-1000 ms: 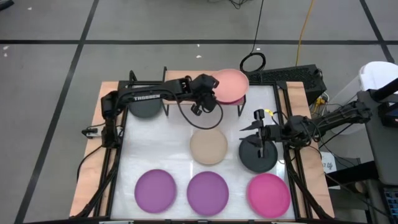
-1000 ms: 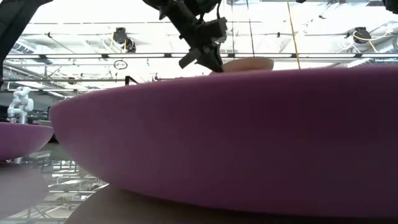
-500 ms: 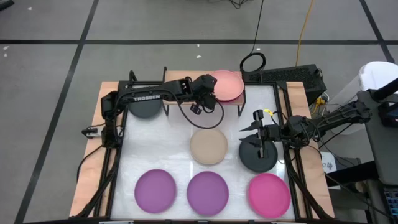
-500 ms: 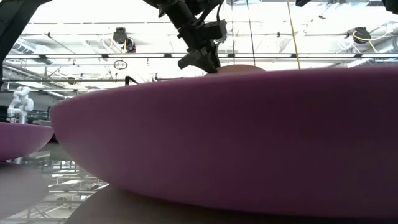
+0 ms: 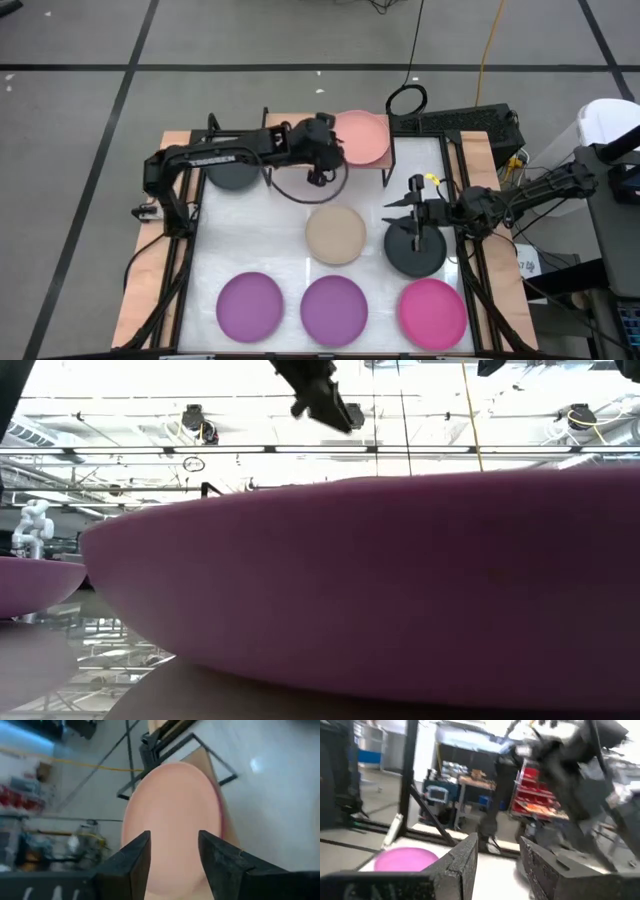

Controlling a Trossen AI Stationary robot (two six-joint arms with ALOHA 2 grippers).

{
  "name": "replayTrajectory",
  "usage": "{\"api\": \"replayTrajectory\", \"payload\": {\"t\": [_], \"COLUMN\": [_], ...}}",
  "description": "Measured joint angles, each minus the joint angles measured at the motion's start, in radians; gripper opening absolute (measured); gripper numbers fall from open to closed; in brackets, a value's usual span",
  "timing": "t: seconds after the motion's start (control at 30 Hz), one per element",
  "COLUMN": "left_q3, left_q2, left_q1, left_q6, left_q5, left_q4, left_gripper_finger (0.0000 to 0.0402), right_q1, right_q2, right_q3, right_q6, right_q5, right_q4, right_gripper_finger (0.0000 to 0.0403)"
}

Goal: Place and stack plates onto a shelf
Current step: Stack the bottom black plate on top of the light pink plate on the shelf

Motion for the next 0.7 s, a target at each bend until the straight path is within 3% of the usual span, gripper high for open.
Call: {"api": "replayTrajectory", "payload": {"t": [0.13, 0.27, 0.37, 0.57, 0.7], "left_q3": [0.0, 0.001, -0.029, -0.225, -0.409], "left_q2": [-0.077, -0.122, -0.124, -0.17, -0.24], "left_q1": [-0.015, -0.012, -0.026, -0.067, -0.095], "left_q6": [-0.172, -0.397, -0.452, -0.506, -0.55], "left_q5": [0.019, 0.159, 0.181, 0.184, 0.193], "left_q4": [-0.054, -0.069, -0.055, 0.078, 0.299], "left_gripper_finger": [0.017, 0.017, 0.017, 0.017, 0.017], "right_q1": [0.001, 0.0, 0.0, 0.0, 0.0], "right_q2": [0.0, 0.0, 0.0, 0.0, 0.0], "right_q3": [0.0, 0.0, 0.0, 0.0, 0.0], "right_q6": [0.012, -0.001, 0.014, 0.053, 0.06], "right_q5": [0.001, 0.002, 0.025, 0.027, 0.027], "right_q4": [-0.033, -0.041, -0.044, -0.068, -0.101], "right_gripper_finger": [0.0128, 0.0128, 0.0128, 0.0128, 0.0128]}}
